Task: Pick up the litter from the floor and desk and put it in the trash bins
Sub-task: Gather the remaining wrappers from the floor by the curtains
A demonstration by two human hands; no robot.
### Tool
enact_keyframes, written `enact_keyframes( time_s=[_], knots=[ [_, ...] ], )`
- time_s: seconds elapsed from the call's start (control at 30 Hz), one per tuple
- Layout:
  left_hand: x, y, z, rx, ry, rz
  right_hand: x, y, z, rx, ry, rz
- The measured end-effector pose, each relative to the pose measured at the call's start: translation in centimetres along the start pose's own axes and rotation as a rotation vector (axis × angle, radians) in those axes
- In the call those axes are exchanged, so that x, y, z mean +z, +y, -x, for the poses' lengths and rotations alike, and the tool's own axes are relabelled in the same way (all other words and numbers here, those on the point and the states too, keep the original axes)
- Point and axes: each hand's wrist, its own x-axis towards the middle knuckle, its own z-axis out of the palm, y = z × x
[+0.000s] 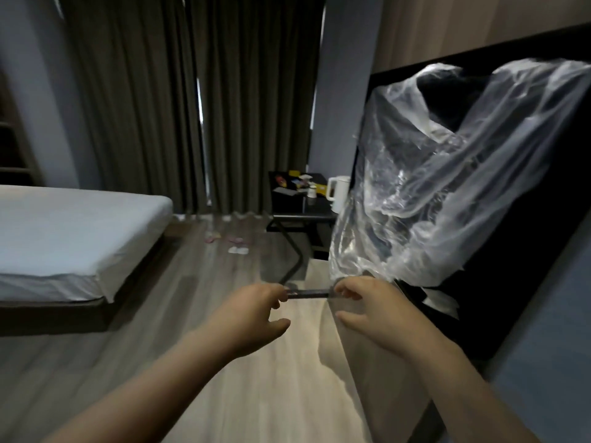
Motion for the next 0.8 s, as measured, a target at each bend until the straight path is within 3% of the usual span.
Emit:
enact_keyframes(
  time_s=[0.4,0.8],
  knots=[
    [-1.1,-9.2,-9.6,-0.234,0.051,-0.017,2.8,0.7,-17.6,-0.212,-0.094,0.009],
    [-4.3,-28.7,-19.8,-0.337,0.084,0.006,10.3,-5.3,-39.6,-0.241,-0.165,0.044]
  ],
)
